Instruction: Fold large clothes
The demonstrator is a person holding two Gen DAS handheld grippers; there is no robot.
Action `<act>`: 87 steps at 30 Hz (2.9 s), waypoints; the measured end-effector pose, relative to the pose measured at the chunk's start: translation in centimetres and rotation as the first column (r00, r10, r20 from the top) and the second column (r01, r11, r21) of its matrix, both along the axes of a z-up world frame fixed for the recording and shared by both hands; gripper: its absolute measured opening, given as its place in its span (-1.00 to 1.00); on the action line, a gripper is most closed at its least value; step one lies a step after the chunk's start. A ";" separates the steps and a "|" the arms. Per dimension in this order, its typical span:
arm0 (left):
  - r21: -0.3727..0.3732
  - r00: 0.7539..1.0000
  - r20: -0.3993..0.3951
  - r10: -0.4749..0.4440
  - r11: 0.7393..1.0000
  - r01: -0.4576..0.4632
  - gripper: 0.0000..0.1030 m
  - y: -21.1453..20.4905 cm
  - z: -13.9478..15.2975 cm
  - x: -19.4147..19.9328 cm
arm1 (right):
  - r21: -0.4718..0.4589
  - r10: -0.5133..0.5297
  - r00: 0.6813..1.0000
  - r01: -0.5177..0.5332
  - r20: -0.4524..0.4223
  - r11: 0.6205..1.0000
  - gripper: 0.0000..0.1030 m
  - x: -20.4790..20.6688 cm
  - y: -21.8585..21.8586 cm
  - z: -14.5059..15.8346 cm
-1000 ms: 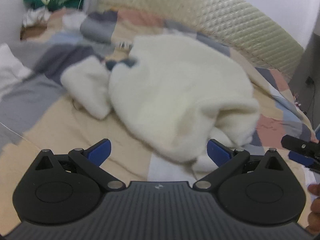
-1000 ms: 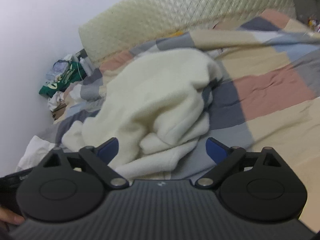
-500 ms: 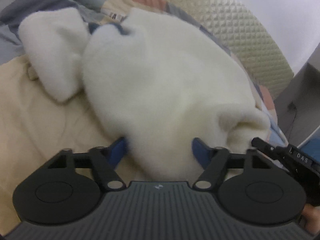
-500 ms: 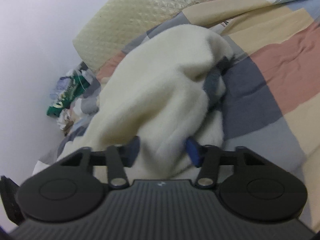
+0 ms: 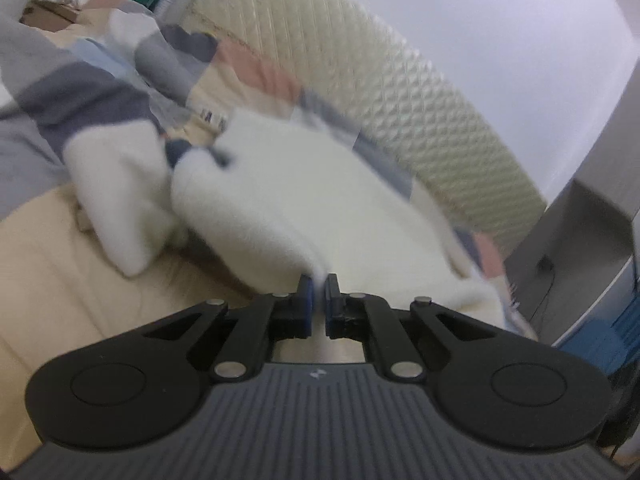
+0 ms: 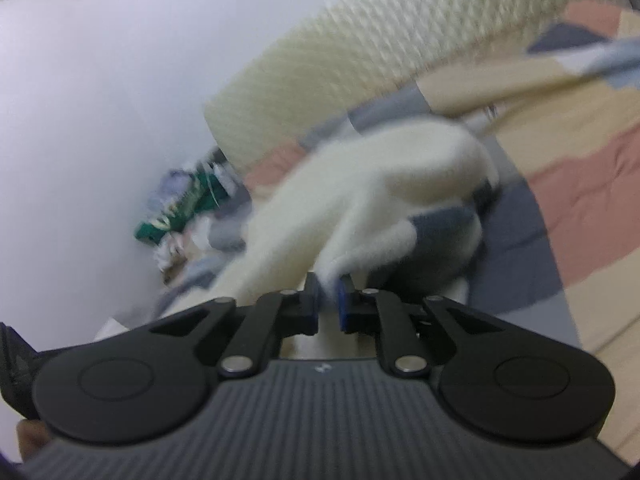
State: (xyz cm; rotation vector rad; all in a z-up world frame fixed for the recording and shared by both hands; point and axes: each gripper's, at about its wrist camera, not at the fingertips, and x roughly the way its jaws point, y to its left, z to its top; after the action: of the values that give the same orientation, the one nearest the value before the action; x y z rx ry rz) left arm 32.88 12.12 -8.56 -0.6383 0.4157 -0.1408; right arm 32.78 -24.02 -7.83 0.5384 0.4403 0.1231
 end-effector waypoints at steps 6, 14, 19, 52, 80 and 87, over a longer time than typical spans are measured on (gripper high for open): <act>0.005 0.995 0.099 0.031 0.999 -0.031 -0.89 0.8 5.3 -6.5 | -0.012 0.019 0.995 -0.018 0.094 1.000 -0.79 -3.9 0.5 4.2; -0.036 0.988 0.145 0.054 0.998 -0.049 -0.89 2.6 9.5 -16.1 | -0.055 0.072 0.981 -0.063 0.181 0.997 -0.79 -11.6 2.7 9.8; -0.032 0.995 0.046 0.086 0.996 -0.085 -0.89 3.5 7.7 -20.2 | 0.019 0.053 0.992 -0.055 0.112 0.998 -0.79 -16.6 3.2 9.5; -0.020 0.948 -0.295 0.121 0.991 -0.133 0.25 3.0 0.0 -13.0 | 0.130 -0.107 0.968 0.139 -0.229 0.982 0.41 -13.4 2.5 -0.6; -0.074 0.913 -0.398 0.089 0.989 -0.128 0.32 2.2 -1.8 -15.7 | 0.064 0.251 0.924 -0.243 -0.289 0.968 0.31 -13.6 13.1 -4.5; -0.144 0.924 -0.381 0.035 0.985 -0.097 0.33 2.0 -2.0 -15.6 | 0.234 0.265 0.942 -0.215 -0.205 0.948 -0.65 -14.6 11.5 -3.4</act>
State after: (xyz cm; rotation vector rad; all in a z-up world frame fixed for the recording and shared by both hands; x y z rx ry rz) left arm 17.32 14.10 -10.57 -0.8412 0.7602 0.0162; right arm 18.17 -12.56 -11.27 0.7086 0.7299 0.3479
